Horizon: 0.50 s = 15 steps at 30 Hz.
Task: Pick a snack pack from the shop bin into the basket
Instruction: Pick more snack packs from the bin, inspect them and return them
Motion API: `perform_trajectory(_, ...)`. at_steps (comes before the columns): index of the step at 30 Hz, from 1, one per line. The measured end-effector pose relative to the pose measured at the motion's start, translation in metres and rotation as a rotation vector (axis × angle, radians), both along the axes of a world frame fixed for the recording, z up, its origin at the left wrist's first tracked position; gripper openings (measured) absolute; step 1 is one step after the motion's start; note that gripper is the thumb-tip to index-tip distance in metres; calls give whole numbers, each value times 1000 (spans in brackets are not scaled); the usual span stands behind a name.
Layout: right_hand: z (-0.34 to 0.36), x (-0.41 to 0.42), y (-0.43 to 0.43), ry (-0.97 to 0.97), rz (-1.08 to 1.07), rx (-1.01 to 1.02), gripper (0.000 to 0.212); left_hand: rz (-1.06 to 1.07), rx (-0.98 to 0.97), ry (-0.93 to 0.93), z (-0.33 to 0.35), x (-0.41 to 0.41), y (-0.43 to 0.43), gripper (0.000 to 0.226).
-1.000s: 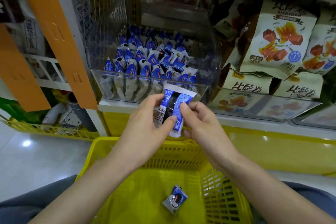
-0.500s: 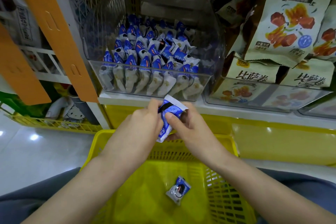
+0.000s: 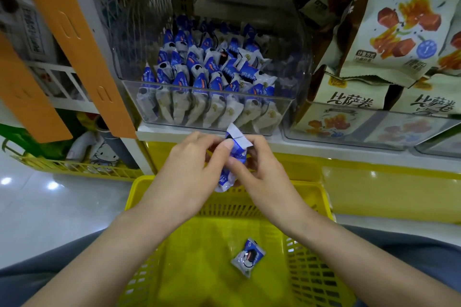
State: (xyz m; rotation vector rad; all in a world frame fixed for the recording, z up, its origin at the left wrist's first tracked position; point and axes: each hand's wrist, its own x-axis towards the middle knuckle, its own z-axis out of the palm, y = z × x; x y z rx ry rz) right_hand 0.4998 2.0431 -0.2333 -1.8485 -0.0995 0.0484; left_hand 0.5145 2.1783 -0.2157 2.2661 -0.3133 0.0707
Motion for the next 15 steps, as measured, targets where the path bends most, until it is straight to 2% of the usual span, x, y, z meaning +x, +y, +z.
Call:
perform_trajectory(3,3,-4,-1,-130,78,-98,46,-55,-261,191,6,-3,-1,47)
perform_trajectory(5,4,-5,-2,-219,105,-187,57,-44,-347,224,6,-2,-3,38)
perform_trajectory(7,6,-5,-5,-291,80,-201,54,28,-449,204,9,2,-3,22)
perform_trajectory(11,21,0,-11,-264,-57,-218,44,-2,-686,242,19,6,-3,14)
perform_trajectory(15,37,6,-11,-176,-15,56,32,-97,-709,194,28,11,-5,25)
